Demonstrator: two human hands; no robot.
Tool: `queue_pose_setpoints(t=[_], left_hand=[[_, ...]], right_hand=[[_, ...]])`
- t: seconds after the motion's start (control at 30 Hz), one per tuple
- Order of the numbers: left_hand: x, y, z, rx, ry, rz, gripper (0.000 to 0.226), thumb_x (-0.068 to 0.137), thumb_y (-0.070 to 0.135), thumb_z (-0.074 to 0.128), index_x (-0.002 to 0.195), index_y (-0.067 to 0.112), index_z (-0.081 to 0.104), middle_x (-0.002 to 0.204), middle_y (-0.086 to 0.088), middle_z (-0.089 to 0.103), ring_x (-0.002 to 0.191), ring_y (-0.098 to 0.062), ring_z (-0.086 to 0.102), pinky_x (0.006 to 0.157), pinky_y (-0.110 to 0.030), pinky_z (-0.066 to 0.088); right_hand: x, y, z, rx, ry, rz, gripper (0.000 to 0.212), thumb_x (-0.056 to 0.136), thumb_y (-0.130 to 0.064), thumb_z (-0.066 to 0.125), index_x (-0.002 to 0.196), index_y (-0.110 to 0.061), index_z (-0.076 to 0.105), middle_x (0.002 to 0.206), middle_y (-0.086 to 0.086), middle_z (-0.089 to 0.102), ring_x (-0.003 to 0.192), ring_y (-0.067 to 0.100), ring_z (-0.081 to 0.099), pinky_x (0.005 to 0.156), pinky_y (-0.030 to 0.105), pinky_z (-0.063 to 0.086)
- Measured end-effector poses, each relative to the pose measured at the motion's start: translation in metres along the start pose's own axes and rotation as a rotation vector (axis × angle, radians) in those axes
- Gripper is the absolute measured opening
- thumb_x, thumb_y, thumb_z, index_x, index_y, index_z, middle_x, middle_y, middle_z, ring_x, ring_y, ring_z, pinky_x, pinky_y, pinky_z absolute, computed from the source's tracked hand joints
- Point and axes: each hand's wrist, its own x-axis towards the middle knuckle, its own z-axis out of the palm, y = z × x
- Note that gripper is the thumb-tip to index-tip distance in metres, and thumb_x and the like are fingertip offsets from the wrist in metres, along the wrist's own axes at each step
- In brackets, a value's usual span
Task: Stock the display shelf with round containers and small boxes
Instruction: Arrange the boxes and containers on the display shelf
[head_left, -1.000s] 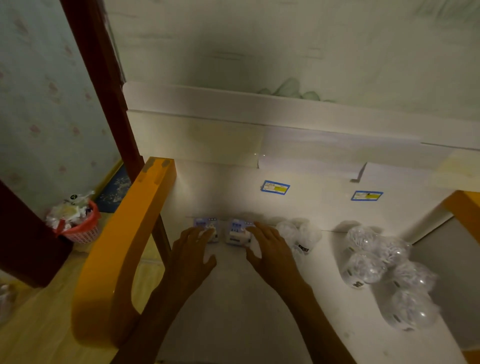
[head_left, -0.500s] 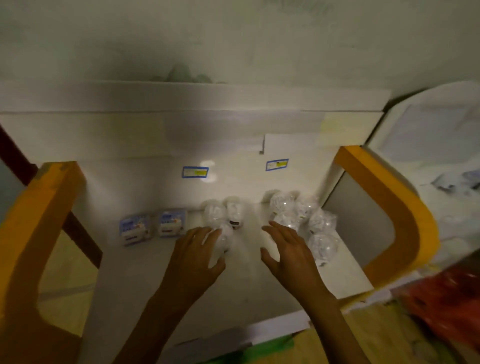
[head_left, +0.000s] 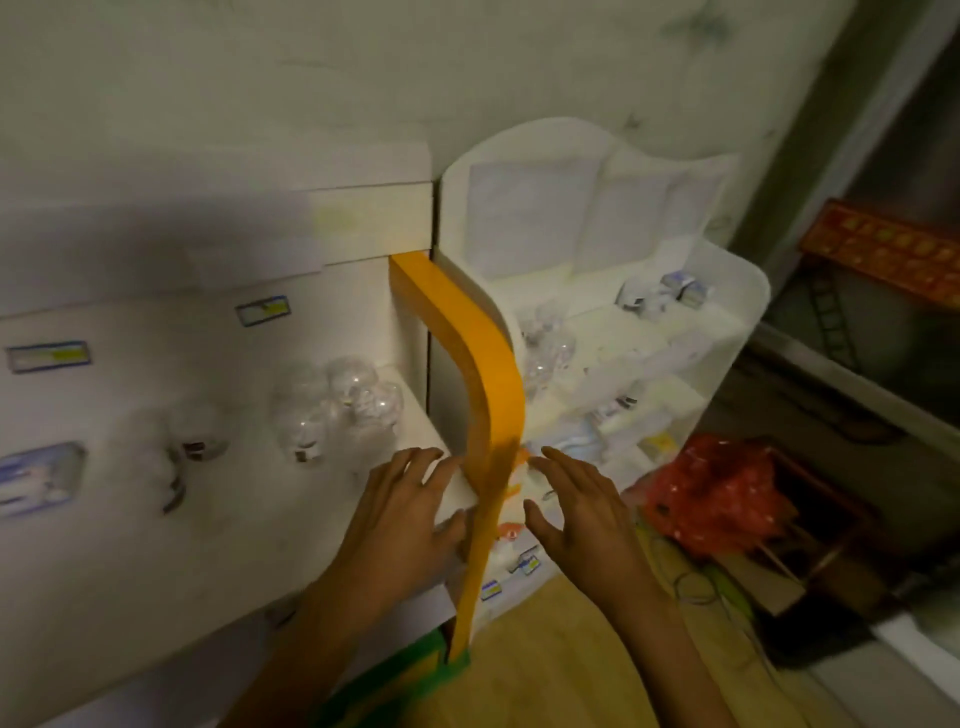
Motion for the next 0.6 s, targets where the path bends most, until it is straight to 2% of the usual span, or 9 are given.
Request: queue_pose_setpoints(t=[0.07, 0.13, 0.3, 0.5, 0.6], left_hand=[[0.015, 0.033, 0.017, 0.002, -0.010, 0.072, 0.053, 0.077, 0.048, 0.050, 0.125, 0.027, 0.047, 0.119, -0.001, 0.059, 0.107, -0.023, 0.056, 0.084, -0.039, 0.049], [0.033, 0.061, 0.034, 0.018, -0.049, 0.130, 0.053, 0.076, 0.046, 0.049, 0.126, 0.029, 0.043, 0.118, 0.001, 0.056, 0.108, -0.021, 0.054, 0.083, -0.037, 0.050], [0.083, 0.109, 0.076, -0.018, -0.114, 0.175, 0.056, 0.077, 0.047, 0.042, 0.127, 0.023, 0.052, 0.121, 0.001, 0.056, 0.111, -0.019, 0.050, 0.083, -0.038, 0.052], [0.155, 0.138, 0.128, -0.038, -0.141, 0.216, 0.053, 0.077, 0.047, 0.049, 0.124, 0.023, 0.054, 0.116, 0.002, 0.060, 0.105, -0.019, 0.056, 0.078, -0.035, 0.053], [0.204, 0.149, 0.156, -0.087, -0.135, 0.225, 0.055, 0.076, 0.047, 0.044, 0.122, 0.019, 0.057, 0.114, 0.000, 0.062, 0.103, -0.022, 0.058, 0.077, -0.038, 0.054]], right_hand=[[-0.010, 0.030, -0.018, -0.011, -0.010, 0.038, 0.046, 0.089, -0.044, 0.050, 0.131, -0.025, 0.050, 0.137, 0.000, 0.052, 0.123, 0.017, 0.048, 0.096, 0.036, 0.046], [-0.016, 0.059, -0.034, -0.025, 0.004, 0.086, 0.047, 0.088, -0.043, 0.051, 0.130, -0.024, 0.051, 0.136, 0.000, 0.053, 0.121, 0.017, 0.049, 0.093, 0.036, 0.048], [-0.024, 0.129, -0.054, -0.030, 0.000, 0.205, 0.047, 0.088, -0.041, 0.060, 0.132, -0.026, 0.050, 0.137, -0.002, 0.052, 0.122, 0.017, 0.049, 0.096, 0.033, 0.044], [0.001, 0.210, -0.058, -0.010, -0.024, 0.280, 0.049, 0.090, -0.043, 0.057, 0.135, -0.028, 0.047, 0.143, -0.005, 0.045, 0.128, 0.017, 0.045, 0.101, 0.028, 0.036], [0.029, 0.258, -0.058, -0.006, -0.050, 0.309, 0.051, 0.089, -0.044, 0.057, 0.137, -0.031, 0.044, 0.145, -0.006, 0.042, 0.130, 0.016, 0.043, 0.101, 0.032, 0.039]])
